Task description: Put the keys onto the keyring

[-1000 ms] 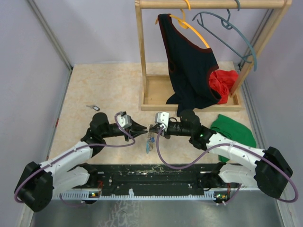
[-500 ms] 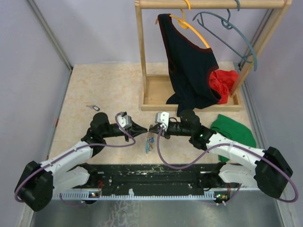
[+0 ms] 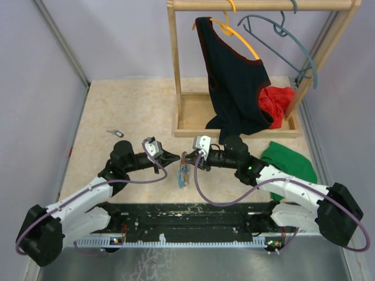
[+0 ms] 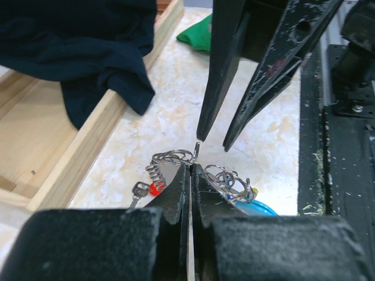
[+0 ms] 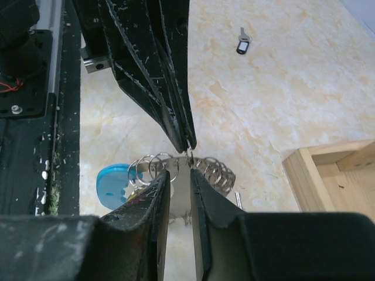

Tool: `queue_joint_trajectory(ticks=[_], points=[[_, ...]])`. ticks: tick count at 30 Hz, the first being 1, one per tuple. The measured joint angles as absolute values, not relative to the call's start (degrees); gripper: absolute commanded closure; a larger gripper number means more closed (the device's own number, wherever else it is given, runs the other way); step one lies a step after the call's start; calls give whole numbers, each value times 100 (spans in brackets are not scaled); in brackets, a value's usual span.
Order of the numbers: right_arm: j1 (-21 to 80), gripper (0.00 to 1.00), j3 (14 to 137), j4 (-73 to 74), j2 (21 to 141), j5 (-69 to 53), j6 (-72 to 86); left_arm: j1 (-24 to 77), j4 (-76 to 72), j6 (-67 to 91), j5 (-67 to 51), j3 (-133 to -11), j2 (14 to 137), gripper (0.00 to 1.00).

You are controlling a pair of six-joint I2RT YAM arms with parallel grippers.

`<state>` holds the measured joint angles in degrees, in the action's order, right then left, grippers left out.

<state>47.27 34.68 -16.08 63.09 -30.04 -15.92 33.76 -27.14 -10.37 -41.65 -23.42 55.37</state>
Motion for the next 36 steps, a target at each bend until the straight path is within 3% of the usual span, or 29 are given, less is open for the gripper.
queue_joint_trajectory(ticks=[8,14,25,36], points=[[4672,70,3632,-1046,6287,-1933,-1378,3376,-2676,-1039,-3398,-2185,5304,99],[4329,70,4154,-622,7052,-1313,-1114,3376,-2648,-1033,-2897,-2078,5155,99],[4097,70,4838,-233,8635,-1017,-722,3376,-2574,-913,-1949,-1870,4654,99],[4104,71,5227,-167,9345,-980,-257,3376,-2606,-847,-1584,-1828,4602,99]])
